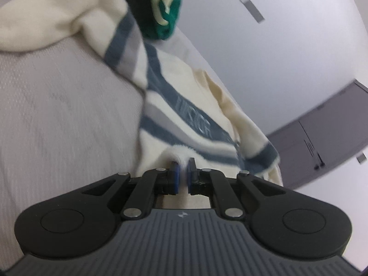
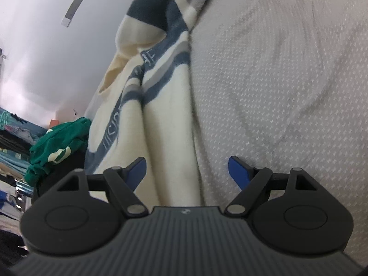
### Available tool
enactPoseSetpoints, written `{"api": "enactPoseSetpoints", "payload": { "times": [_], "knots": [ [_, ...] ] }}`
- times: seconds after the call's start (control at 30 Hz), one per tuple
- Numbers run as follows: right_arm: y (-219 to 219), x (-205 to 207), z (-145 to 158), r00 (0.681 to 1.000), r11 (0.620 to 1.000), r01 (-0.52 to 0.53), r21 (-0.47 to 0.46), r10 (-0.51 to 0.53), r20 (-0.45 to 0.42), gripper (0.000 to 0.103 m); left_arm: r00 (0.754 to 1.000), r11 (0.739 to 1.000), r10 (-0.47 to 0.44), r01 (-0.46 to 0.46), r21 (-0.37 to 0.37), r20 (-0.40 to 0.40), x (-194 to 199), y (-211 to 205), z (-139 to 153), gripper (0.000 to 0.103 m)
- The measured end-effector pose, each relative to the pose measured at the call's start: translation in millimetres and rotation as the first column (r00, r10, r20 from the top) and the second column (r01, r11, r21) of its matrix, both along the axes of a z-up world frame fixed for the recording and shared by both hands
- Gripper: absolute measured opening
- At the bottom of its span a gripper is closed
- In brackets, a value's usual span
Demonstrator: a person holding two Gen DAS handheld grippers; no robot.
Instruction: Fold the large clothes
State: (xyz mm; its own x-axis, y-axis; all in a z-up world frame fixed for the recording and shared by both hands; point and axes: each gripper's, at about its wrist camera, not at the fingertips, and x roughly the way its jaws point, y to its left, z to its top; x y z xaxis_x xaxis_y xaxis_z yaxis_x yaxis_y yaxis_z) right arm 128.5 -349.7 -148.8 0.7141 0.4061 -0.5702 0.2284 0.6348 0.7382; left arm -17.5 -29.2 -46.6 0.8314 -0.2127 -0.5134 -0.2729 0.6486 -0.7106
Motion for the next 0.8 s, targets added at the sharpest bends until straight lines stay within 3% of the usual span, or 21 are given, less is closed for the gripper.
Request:
{"api": "enactPoseSetpoints", "payload": {
  "times": [0.17,0.23,0.43,0.53,0.63,0.73,0.8],
  "knots": [
    [7.2,4.9,-2.3,1.0,1.0,-0.018,-0.005,0.018,0.001,0.072,0.995,0.997,0.073,-0.075,-0.034,-0.071,24.8,31.2,-22.8,0.007],
    [13.5,8.1,-6.3,0.998,0.998,-0.059,0.005,0.059,-0.01,0.064,0.991,0.995,0.085,-0.09,-0.04,-0.106,26.4,38.7,-34.8,0.007],
    [34.5,10.1,-12.2,0.992,0.99,-0.122,-0.071,0.12,-0.039,0.065,0.987,0.995,0.084,-0.091,-0.046,-0.135,30.8,46.8,-48.5,0.008],
    [37.6,7.0,-13.4,0.987,0.987,-0.158,-0.023,0.158,-0.022,0.065,0.988,0.996,0.081,-0.086,-0.03,-0.133,29.9,44.4,-47.7,0.008],
    [45.1,8.6,-18.3,0.968,0.96,-0.251,0.122,0.251,0.015,0.064,0.988,0.996,0.082,-0.087,-0.035,-0.132,29.8,43.5,-47.1,0.008],
    [60.2,7.0,-13.8,0.96,0.96,-0.279,0.0,0.279,-0.003,0.064,0.988,0.996,0.08,-0.084,-0.031,-0.131,28.7,42.6,-47.3,0.008],
    [57.6,9.3,-20.9,0.967,0.967,-0.254,0.016,0.254,-0.026,0.062,0.989,0.996,0.076,-0.08,-0.026,-0.124,28.8,41.8,-47.4,0.008]
  ]
}}
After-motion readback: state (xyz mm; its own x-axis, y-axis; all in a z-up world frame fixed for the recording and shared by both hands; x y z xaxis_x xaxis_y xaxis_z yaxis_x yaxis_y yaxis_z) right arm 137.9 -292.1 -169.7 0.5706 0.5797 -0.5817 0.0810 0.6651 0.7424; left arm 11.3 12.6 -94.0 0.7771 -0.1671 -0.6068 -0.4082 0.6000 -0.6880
